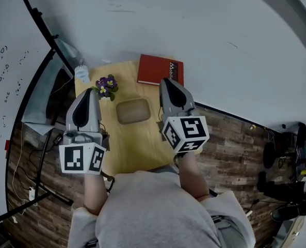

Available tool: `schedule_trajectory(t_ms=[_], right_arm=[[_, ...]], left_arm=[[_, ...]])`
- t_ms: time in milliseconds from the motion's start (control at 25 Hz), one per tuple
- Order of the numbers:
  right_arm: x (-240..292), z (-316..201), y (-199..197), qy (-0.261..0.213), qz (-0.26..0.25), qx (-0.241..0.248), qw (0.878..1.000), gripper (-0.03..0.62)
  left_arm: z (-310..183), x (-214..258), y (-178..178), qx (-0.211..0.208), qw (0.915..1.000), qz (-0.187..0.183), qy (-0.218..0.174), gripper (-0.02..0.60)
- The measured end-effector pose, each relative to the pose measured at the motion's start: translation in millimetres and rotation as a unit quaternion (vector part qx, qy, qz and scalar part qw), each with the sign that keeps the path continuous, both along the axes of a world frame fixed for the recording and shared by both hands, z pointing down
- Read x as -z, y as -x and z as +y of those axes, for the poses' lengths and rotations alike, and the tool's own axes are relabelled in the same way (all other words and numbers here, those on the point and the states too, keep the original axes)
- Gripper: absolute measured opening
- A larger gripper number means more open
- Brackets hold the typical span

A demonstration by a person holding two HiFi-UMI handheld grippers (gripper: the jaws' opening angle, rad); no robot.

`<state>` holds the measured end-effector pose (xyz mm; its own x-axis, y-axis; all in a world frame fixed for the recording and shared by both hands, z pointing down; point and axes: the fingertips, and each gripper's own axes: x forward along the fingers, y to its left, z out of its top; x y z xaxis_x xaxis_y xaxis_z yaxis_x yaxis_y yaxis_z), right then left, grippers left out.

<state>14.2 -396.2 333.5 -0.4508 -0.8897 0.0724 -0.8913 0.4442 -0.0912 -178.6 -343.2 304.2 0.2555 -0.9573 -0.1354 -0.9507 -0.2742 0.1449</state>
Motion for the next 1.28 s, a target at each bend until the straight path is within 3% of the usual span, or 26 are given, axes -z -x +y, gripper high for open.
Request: schedule_trajectory(t_ms=[400,680,960,1280], right_arm=[[-67.0,-28.4,13.4,0.097,0.007,0.039,0.995,0.003],[-113.2,-32.5,19.6,0.163,0.000,0.055,0.985,0.003],[-163.6,-29.5,15.1,0.227,0.017,0.062,0.972,0.003],[-216.0,-20.9,9.4,0.297,0.029,0.073,0.952,0.008]], left_arm=[[-17.2,-60.3,9.0,0.034,0.9964,0.008,0.078,0.005],[-19.7,-110.3,9.2,0.043,0.9891,0.007,0.141,0.005],[-19.3,-168.2,1.2,0.044,0.9747,0.021,0.218,0.005],[-14.9,-232.3,-12.3,0.033,0.9503,0.042,0.307,0.005]])
